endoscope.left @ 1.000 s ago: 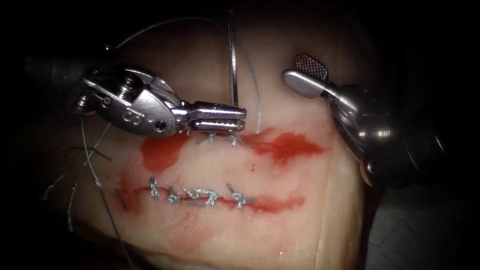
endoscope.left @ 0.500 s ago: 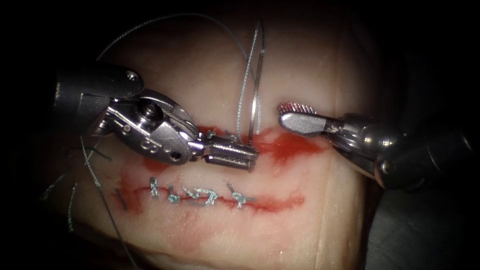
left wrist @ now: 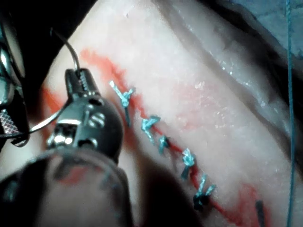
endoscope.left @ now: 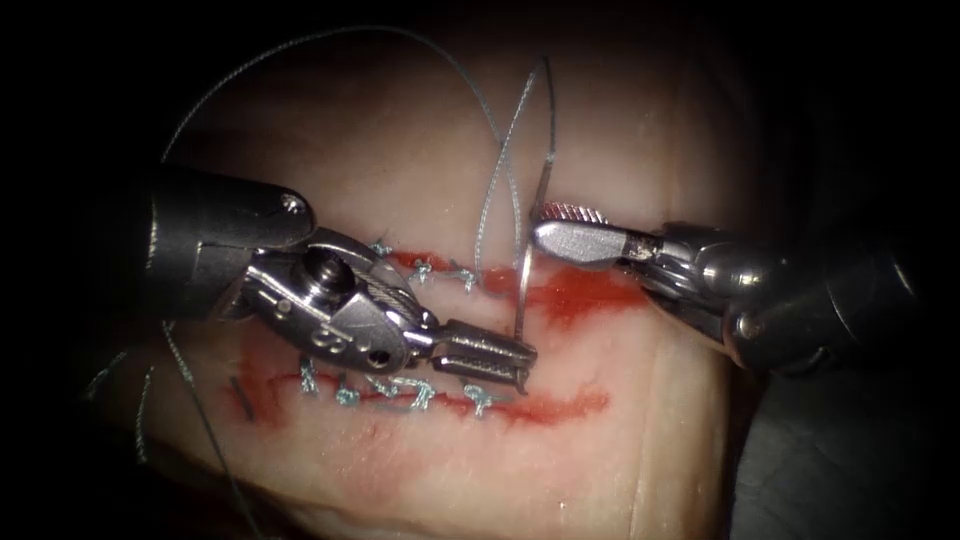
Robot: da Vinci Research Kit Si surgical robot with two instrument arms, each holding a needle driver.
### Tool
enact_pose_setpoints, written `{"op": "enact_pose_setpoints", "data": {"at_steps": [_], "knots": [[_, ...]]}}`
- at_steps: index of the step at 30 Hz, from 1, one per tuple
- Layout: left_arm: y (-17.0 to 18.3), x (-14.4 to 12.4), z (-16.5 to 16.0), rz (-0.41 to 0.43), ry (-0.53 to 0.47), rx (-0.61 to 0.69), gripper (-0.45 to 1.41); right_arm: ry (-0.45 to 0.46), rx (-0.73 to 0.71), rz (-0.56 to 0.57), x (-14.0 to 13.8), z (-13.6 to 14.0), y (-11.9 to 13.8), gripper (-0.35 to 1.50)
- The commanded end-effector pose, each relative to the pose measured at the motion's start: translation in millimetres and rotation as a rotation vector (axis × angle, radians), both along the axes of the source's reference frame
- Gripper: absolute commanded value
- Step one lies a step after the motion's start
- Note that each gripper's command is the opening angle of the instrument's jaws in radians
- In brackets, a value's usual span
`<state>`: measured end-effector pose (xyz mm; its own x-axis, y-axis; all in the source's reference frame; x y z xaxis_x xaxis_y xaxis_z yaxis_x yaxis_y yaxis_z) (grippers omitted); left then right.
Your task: Wound Closure
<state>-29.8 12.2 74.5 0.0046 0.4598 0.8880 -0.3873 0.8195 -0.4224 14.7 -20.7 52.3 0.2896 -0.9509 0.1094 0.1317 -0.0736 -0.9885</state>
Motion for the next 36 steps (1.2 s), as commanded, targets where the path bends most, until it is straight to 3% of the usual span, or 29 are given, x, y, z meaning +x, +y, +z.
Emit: {"op": "enact_pose_setpoints", "data": {"at_steps": [1, 5, 8, 10, 11, 12, 28, 29, 30, 32, 34, 36], "knots": [[-0.1, -0.6, 0.5, 0.008, 0.002, 0.007, -0.45, 0.004, -0.015, -0.006, 1.0, 0.4, -0.2, 0.91], [-0.5, -0.8, 0.8, 0.019, 0.013, 0.016, -0.45, 0.007, -0.052, -0.018, 1.1, 0.5, -0.1, 0.84], [-0.8, -0.9, 1.0, 0.025, 0.018, 0.029, -0.45, 0.023, -0.073, -0.038, 1.1, 0.5, -0.1, 0.69], [-0.9, -1.0, 1.0, 0.027, 0.019, 0.033, -0.45, 0.036, -0.08, -0.056, 1.1, 0.5, -0.1, 0.37], [-0.9, -1.0, 1.0, 0.028, 0.02, 0.039, -0.45, 0.038, -0.079, -0.058, 1.1, 0.5, -0.1, 0.09], [-0.9, -1.0, 0.9, 0.031, 0.018, 0.04, -0.45, 0.036, -0.078, -0.055, 1.1, 0.6, -0.1, -0.35], [-0.9, -1.1, 0.5, 0.037, 0.017, 0.051, -0.45, -0.023, -0.166, -0.042, 1.1, 1.0, -0.4, -0.35], [-0.9, -1.1, 0.4, 0.037, 0.017, 0.051, -0.45, -0.031, -0.187, -0.043, 1.2, 0.9, -0.3, -0.32], [-0.8, -1.0, 0.4, 0.037, 0.016, 0.052, -0.45, -0.029, -0.187, -0.041, 1.2, 0.9, -0.2, 0.36], [-0.8, -1.0, 0.4, 0.039, 0.015, 0.052, -0.45, -0.023, -0.191, -0.039, 1.2, 0.8, -0.5, 0.76], [-0.8, -1.0, 0.4, 0.039, 0.015, 0.053, -0.45, -0.019, -0.194, -0.044, 1.2, 0.8, -0.8, 0.93], [-0.8, -1.0, 0.4, 0.04, 0.014, 0.053, -0.45, -0.01, -0.195, -0.054, 1.4, 0.8, -0.8, 0.94]]}}
